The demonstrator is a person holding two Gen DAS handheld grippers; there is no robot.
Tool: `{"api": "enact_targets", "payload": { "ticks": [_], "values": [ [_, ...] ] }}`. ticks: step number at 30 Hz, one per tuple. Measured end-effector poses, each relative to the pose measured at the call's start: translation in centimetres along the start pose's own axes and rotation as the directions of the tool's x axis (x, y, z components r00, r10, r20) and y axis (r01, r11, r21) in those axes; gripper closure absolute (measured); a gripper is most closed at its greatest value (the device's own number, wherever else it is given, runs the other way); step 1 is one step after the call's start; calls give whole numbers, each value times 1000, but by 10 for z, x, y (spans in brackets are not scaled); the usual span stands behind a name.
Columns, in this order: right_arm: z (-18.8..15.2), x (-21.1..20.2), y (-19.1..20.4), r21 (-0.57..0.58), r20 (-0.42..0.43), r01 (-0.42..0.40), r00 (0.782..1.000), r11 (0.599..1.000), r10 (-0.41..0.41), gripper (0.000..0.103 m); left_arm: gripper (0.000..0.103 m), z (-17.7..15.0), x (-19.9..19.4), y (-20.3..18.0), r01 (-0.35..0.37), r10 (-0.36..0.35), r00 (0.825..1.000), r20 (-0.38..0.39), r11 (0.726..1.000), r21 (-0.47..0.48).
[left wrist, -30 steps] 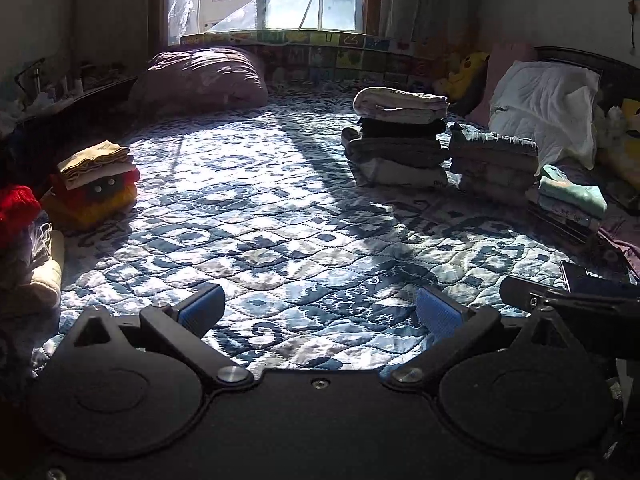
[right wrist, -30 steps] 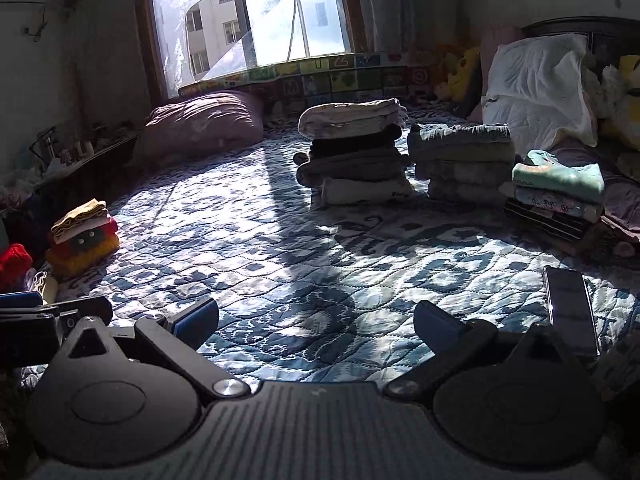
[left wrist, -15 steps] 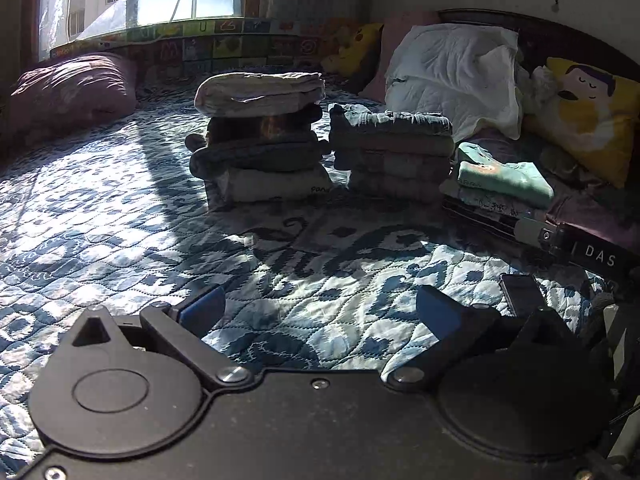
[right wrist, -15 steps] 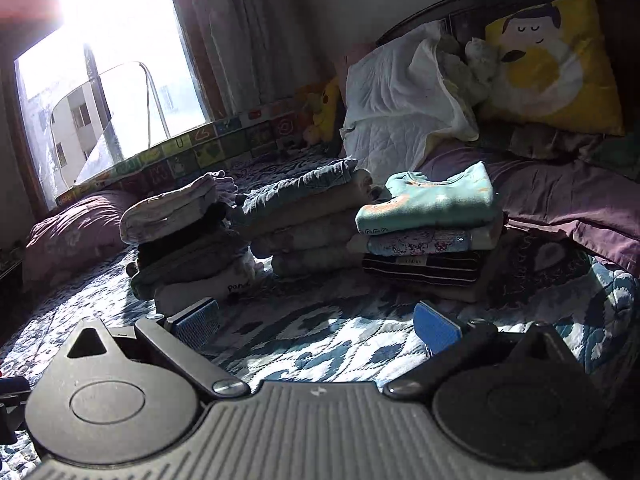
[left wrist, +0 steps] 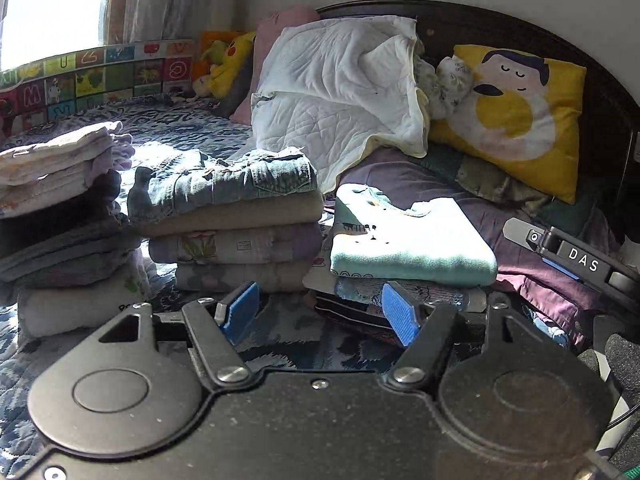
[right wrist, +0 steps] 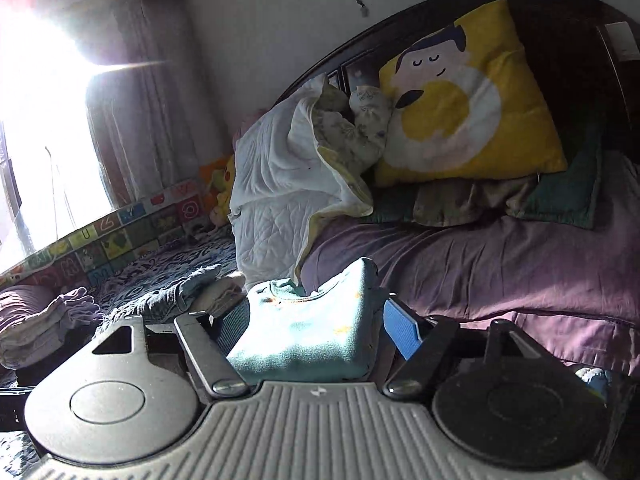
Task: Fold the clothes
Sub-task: 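Move both grippers toward the mint-green garment on the clothes stack, then close the left gripper on the mint-green garment while the right gripper closes on it too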
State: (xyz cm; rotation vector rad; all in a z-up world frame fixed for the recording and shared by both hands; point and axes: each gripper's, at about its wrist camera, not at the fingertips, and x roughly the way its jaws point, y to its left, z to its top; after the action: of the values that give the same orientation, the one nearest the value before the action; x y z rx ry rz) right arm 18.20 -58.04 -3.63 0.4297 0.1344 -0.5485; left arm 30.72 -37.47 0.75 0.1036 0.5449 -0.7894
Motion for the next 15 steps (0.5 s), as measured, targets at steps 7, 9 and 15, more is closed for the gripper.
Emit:
{"api": "enact_targets", "payload": {
  "ticks": [7, 9, 15],
  "values": [
    [-13, 41, -15, 13, -71, 15, 997, 1000, -14, 33, 48, 11, 75, 2, 48, -50, 997, -51, 998, -46],
    [-16, 46, -14, 1, -85, -2, 996, 1000, 2, 36, 48, 13, 96, 3, 59, -63, 996, -67, 996, -63],
    [-26, 55, -8, -35, -112, -81, 991, 996, 76, 47, 51, 24, 131, 5, 118, -129, 988, -86, 985, -123]
  ]
}}
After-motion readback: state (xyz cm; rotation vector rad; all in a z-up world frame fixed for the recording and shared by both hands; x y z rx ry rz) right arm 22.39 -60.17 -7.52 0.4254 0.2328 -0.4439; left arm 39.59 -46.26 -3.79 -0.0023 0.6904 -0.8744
